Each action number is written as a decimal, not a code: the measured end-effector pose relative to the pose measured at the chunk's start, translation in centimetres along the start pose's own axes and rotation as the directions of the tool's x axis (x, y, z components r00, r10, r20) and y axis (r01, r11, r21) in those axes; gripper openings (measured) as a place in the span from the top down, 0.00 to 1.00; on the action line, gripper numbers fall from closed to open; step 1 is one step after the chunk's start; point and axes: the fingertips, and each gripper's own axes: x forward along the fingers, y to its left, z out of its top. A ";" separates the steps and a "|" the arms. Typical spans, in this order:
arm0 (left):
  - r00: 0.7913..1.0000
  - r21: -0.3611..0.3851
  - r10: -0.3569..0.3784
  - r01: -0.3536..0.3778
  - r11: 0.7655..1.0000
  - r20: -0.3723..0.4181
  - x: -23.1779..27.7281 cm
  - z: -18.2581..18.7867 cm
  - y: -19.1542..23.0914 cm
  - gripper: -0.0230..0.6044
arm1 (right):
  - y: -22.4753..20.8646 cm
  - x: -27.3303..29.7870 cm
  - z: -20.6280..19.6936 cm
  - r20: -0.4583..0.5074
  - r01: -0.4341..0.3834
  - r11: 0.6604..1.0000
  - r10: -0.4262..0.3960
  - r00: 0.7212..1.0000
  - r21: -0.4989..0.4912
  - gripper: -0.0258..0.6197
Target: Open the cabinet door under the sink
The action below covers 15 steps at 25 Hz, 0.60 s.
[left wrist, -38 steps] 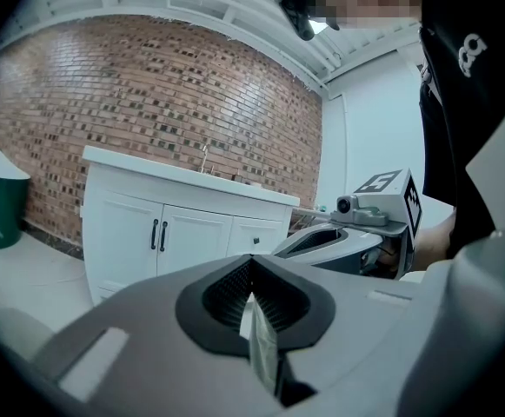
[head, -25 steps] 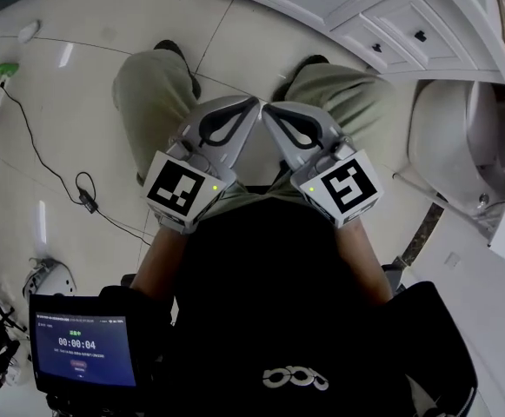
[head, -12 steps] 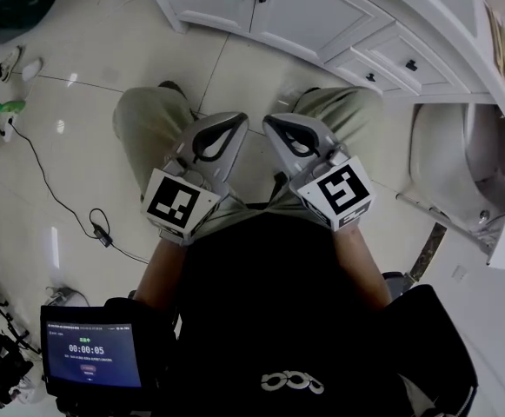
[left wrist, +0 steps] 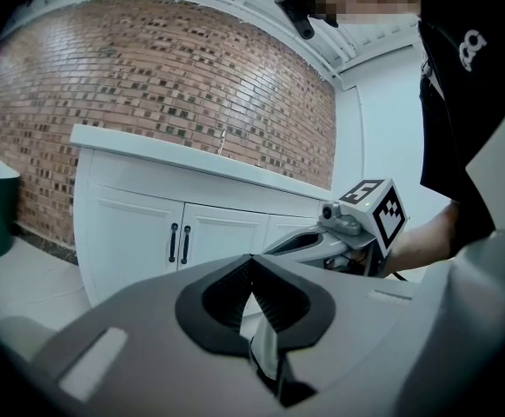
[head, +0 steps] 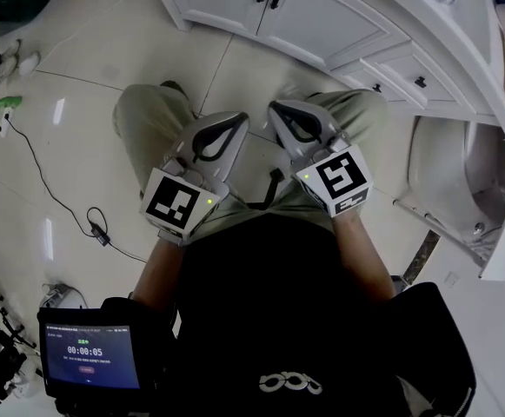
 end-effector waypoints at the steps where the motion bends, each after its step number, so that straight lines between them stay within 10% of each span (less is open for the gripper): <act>1: 1.000 0.001 -0.001 0.001 1.000 0.002 0.1 0.0 0.2 0.94 | -0.7 0.5 0.0 -0.002 0.013 1.000 -0.013 1.000 -0.005 0.98; 15: 1.000 -0.023 0.021 -0.021 1.000 0.023 -0.6 0.1 2.1 0.94 | -13.8 9.1 0.8 -0.031 0.303 0.952 -0.305 0.952 -0.043 0.86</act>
